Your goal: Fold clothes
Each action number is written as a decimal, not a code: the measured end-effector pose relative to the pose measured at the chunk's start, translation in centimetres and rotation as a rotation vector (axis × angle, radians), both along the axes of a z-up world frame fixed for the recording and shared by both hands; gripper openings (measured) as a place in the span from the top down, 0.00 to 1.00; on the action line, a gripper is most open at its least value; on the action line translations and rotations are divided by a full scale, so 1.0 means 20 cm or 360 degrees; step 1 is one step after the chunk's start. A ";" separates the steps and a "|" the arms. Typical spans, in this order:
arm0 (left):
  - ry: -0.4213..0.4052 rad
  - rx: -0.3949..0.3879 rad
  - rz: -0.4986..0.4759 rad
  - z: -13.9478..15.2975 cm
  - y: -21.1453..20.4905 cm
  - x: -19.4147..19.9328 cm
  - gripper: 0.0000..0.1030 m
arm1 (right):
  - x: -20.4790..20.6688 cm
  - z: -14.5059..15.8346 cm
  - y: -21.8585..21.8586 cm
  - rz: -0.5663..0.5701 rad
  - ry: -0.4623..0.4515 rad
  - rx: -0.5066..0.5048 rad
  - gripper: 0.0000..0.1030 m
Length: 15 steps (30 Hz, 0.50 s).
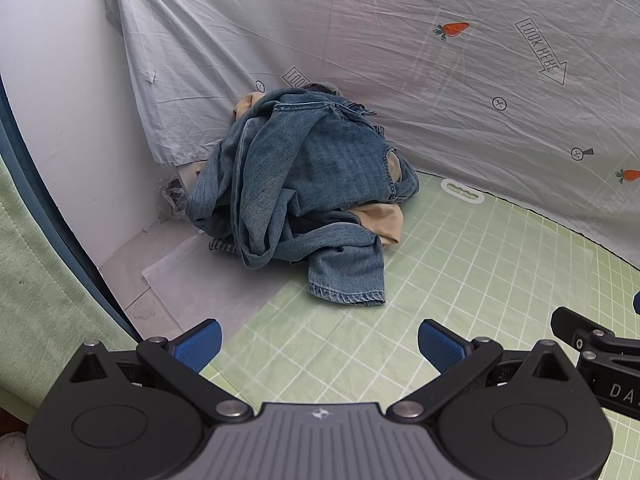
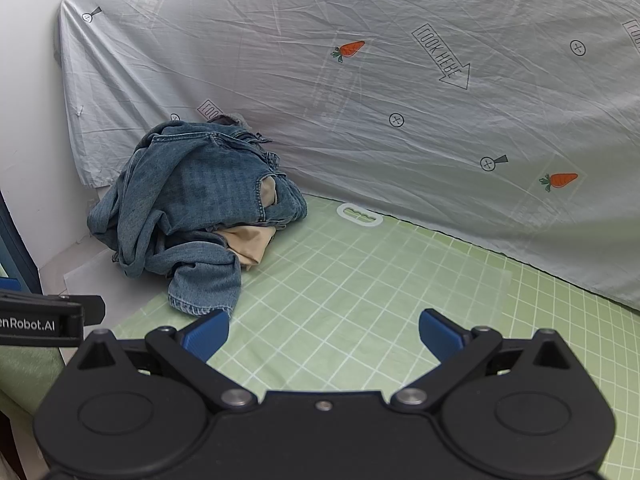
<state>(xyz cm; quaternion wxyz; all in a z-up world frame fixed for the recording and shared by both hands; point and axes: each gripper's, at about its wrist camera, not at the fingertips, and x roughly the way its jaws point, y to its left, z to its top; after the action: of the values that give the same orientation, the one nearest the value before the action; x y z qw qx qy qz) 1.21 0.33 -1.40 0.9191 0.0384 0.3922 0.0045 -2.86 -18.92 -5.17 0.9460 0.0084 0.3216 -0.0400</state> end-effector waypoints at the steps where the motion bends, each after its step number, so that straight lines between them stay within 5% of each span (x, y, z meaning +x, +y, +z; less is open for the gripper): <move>1: 0.0000 -0.0001 -0.0001 0.00 0.00 0.00 0.00 | 0.00 0.00 0.00 -0.0001 -0.0001 -0.0001 0.01; 15: 0.0002 -0.0006 -0.0012 -0.02 0.00 0.01 0.00 | 0.00 0.01 -0.01 -0.0010 -0.0003 -0.0004 0.01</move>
<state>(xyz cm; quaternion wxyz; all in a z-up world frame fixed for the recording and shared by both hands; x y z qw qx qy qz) 1.38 0.42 -1.81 0.9189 0.0382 0.3927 0.0002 -2.83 -19.05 -5.06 0.9462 0.0081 0.3206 -0.0434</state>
